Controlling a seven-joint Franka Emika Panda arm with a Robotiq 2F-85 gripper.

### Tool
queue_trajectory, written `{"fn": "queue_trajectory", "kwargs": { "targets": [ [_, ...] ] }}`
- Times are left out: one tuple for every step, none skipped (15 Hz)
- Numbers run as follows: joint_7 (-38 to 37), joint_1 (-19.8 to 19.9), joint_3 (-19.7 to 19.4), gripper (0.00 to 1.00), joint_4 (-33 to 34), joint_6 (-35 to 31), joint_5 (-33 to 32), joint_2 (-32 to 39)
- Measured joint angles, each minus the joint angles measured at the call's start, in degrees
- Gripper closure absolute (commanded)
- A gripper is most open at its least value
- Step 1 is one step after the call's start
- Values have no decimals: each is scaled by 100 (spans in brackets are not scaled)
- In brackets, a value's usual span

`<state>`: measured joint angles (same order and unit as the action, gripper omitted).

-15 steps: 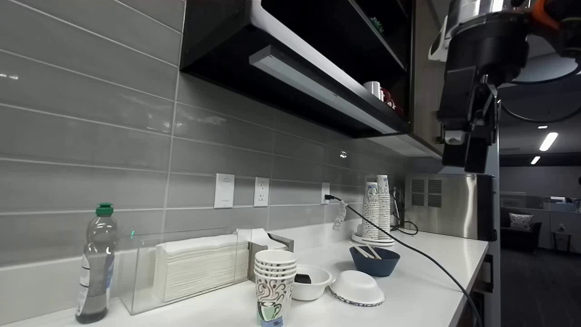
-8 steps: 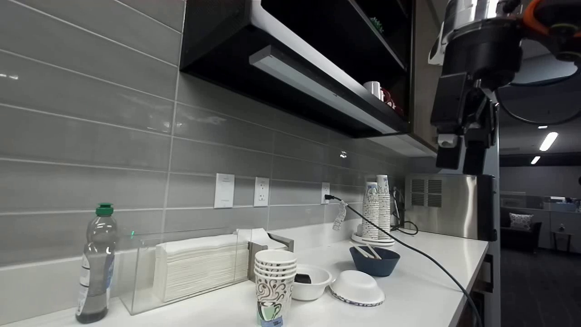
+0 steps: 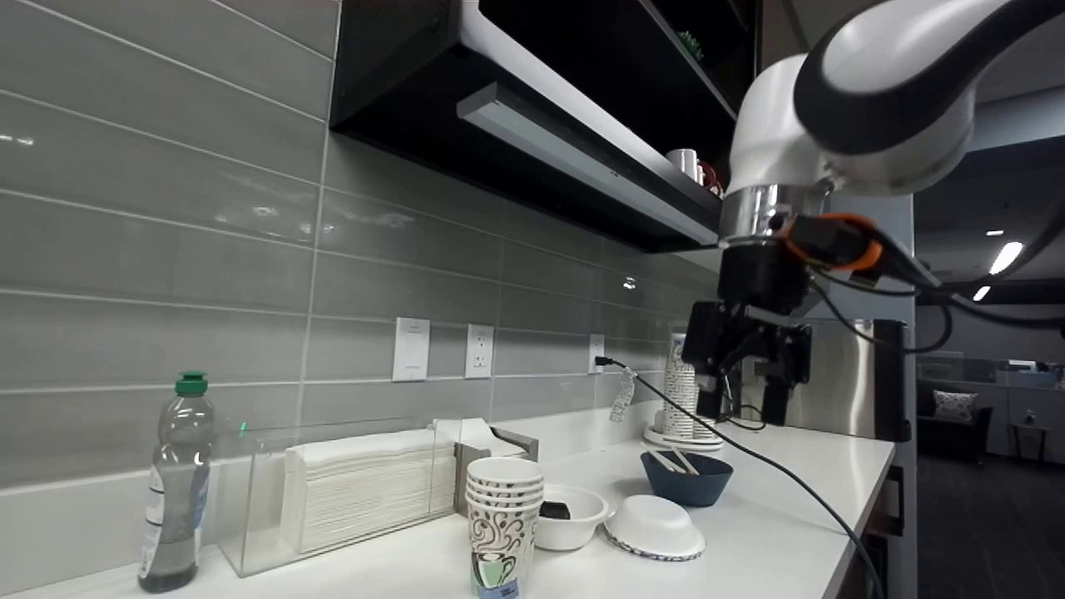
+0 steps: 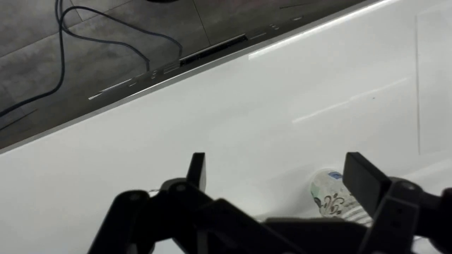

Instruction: Pick up the round black object from the white bowl and put it in the blue bowl

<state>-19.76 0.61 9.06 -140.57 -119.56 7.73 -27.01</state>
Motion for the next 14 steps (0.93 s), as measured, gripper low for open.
{"fn": "queue_trajectory", "kwargs": {
  "targets": [
    [74,43,-133,0,67,-134,0,355],
    [113,86,-248,0,181,-178,-12,718],
    [138,121,-332,0,322,-184,-18,1048],
    [154,143,-373,0,456,-186,-19,1299],
    [155,146,-385,0,560,-186,-19,1458],
    [155,143,-379,0,622,-186,-19,1531],
    [155,140,-374,0,653,-184,-19,1543],
    [155,138,-371,0,668,-183,-19,1534],
    [155,126,-382,0,669,-182,-19,1530],
    [73,116,-381,0,668,-243,-19,1551],
    [-67,103,-361,0,655,-550,-58,1613],
    [-206,87,-325,0,651,-1025,-170,1724],
    [-314,66,-281,0,666,-1554,-357,1890],
    [-377,52,-236,0,701,-2071,-595,2102]
  ]
}}
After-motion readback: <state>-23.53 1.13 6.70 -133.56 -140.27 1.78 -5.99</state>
